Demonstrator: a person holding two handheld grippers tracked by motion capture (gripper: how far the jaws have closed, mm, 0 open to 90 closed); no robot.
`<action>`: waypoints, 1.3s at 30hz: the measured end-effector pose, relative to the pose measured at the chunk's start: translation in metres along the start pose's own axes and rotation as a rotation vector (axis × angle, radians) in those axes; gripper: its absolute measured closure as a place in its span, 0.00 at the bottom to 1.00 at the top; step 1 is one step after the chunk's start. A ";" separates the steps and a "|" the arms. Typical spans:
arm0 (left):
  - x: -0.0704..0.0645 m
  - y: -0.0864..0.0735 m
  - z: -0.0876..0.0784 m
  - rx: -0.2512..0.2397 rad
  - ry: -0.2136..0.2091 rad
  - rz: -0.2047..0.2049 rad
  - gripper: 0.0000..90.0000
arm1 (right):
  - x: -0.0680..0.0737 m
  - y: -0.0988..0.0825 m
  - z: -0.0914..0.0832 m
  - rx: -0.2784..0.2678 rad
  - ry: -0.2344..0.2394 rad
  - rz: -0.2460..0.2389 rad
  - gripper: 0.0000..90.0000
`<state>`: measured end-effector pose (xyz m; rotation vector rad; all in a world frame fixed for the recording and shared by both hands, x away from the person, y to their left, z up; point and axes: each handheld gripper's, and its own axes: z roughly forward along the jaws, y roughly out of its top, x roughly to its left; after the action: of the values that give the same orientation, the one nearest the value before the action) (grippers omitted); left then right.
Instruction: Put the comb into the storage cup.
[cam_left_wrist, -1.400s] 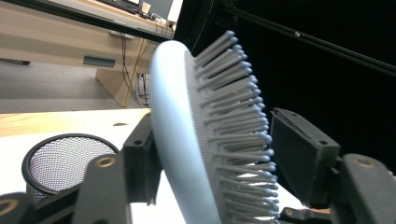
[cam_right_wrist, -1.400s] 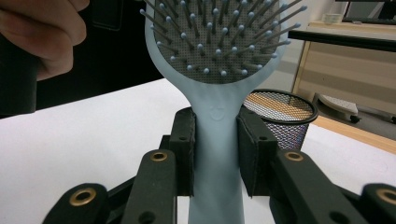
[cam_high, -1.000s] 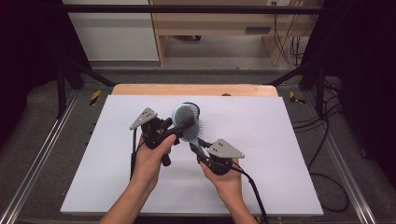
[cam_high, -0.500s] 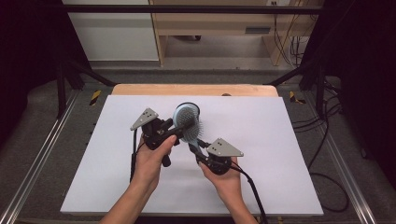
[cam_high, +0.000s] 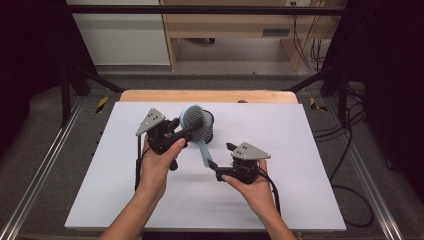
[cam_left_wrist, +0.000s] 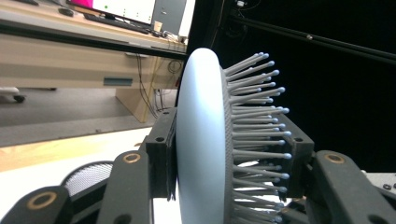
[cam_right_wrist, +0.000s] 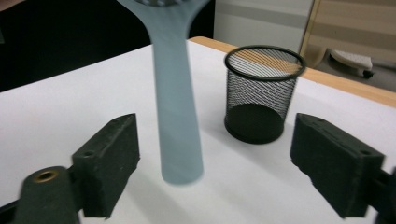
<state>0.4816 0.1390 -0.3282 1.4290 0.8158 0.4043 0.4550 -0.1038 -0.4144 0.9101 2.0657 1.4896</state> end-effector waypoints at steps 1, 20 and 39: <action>0.000 0.002 0.001 -0.003 0.002 -0.001 0.57 | -0.003 -0.001 -0.002 0.003 0.000 0.014 0.13; 0.004 0.019 0.003 -0.036 0.030 0.028 0.56 | -0.049 -0.027 -0.062 -0.052 -0.147 0.008 0.05; 0.018 0.054 0.015 -0.124 0.073 0.051 0.56 | -0.074 -0.075 -0.115 -0.141 -0.333 0.046 0.08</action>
<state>0.5164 0.1482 -0.2817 1.3281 0.8003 0.5391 0.4092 -0.2488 -0.4499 1.0740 1.6916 1.3788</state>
